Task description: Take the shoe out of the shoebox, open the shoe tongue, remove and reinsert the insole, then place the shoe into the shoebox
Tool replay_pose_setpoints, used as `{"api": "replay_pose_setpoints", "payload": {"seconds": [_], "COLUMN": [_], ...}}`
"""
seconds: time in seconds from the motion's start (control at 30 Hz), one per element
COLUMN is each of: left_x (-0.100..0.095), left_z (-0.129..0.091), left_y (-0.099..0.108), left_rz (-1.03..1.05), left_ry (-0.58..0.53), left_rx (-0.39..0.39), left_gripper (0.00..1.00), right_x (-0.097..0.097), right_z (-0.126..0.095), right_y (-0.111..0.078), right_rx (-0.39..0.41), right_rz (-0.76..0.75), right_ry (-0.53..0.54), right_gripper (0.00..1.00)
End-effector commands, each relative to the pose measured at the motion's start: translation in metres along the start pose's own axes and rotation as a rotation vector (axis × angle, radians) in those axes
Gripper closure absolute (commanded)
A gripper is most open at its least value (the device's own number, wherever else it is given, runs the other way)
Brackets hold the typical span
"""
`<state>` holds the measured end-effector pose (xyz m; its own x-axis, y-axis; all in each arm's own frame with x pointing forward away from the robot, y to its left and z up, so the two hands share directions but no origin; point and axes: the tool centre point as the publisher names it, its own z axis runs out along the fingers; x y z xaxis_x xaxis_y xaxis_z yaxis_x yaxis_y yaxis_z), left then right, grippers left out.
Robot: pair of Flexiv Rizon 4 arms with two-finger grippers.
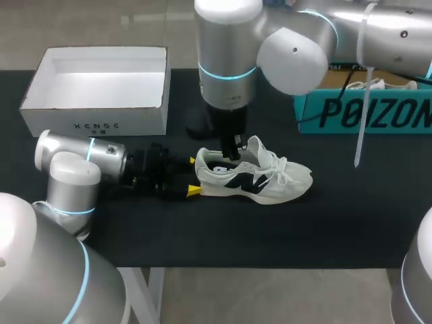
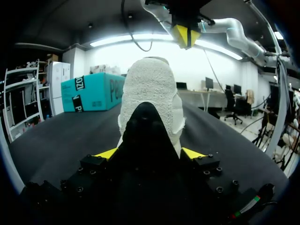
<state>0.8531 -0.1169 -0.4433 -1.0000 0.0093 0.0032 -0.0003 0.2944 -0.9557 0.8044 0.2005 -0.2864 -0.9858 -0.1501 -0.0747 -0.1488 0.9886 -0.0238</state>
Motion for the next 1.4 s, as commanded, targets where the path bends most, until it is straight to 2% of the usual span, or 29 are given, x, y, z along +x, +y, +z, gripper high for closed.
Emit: {"api": "replay_pose_setpoints", "payload": {"seconds": [0.03,0.4,0.87,1.1,1.4], "left_x": [-0.002,-0.002,-0.002,-0.002,-0.002], "left_z": [0.004,0.004,0.004,0.004,0.004], "left_y": [0.004,0.004,0.004,0.004,0.004], "left_rz": [0.001,0.001,0.001,0.001,0.001], "left_ry": [-0.001,-0.001,-0.001,-0.001,-0.001], "left_rx": [0.001,0.001,0.001,0.001,0.001], "left_gripper": [1.00,1.00,1.00,1.00,1.00], "right_x": [-0.002,-0.015,-0.049,-0.058,-0.065], "right_z": [0.011,0.039,0.062,0.084,0.100], "right_y": [-0.009,-0.034,-0.043,-0.049,-0.057], "right_rx": [-0.010,0.047,0.123,0.153,0.167], "right_rz": [0.027,0.111,0.136,0.159,0.199], "right_ry": [-0.012,-0.032,-0.066,-0.040,-0.008], "right_gripper": [1.00,1.00,1.00,1.00,1.00]}}
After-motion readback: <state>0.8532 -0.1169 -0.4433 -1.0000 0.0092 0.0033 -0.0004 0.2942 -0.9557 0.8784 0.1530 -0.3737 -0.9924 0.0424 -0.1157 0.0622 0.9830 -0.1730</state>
